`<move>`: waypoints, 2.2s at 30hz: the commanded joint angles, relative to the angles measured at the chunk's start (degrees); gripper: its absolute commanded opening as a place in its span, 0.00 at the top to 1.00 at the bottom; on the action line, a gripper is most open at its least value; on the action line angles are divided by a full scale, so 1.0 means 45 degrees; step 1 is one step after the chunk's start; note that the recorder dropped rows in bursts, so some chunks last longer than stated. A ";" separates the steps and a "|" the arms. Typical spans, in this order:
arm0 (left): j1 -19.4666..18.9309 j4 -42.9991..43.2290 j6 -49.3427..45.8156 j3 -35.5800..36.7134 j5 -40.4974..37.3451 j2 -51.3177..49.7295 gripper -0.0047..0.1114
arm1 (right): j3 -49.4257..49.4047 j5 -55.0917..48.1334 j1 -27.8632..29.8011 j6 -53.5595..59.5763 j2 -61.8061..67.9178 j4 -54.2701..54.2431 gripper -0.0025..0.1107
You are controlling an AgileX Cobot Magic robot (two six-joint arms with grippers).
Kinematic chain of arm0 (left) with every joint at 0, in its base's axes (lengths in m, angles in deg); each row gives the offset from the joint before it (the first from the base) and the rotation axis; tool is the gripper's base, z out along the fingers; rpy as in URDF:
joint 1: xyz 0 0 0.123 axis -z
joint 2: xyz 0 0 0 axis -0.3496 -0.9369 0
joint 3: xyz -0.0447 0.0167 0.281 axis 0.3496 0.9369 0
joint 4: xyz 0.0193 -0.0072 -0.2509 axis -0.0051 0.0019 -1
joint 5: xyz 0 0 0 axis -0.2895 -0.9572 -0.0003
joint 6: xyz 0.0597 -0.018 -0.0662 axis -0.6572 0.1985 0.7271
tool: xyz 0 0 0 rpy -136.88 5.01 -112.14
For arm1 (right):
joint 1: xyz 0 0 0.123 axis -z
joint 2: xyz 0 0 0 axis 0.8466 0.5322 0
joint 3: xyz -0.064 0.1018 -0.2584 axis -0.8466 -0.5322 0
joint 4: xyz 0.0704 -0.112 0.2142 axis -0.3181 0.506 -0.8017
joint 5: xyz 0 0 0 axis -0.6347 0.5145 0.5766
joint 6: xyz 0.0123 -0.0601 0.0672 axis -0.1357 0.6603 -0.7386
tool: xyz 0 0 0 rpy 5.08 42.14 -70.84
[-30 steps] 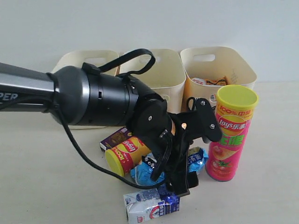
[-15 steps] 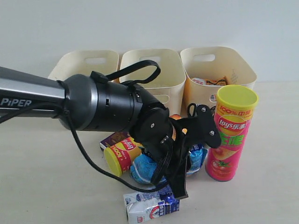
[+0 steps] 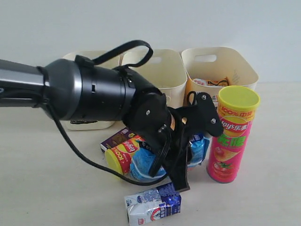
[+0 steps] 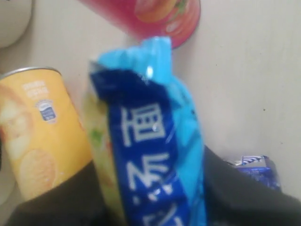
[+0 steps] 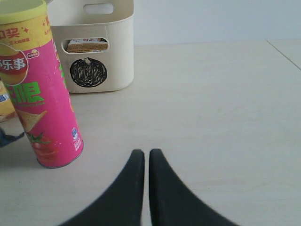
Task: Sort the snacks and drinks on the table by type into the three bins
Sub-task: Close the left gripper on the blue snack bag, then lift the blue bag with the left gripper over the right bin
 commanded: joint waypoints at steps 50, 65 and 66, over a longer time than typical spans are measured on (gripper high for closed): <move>-0.0943 0.2012 0.0930 -0.9485 0.4238 -0.3560 0.92 | -0.0062 0.0113 0.0031 -0.0042 -0.0071 0.0000 0.97; -0.1468 0.1843 0.0930 -1.2219 0.5955 -0.6257 0.92 | -0.0062 0.0113 0.0031 -0.0042 -0.0071 0.0000 0.97; -0.1468 0.1827 0.0930 -1.2289 0.6070 -0.6356 0.92 | -0.0062 0.0113 0.0031 -0.0042 -0.0071 0.0000 0.97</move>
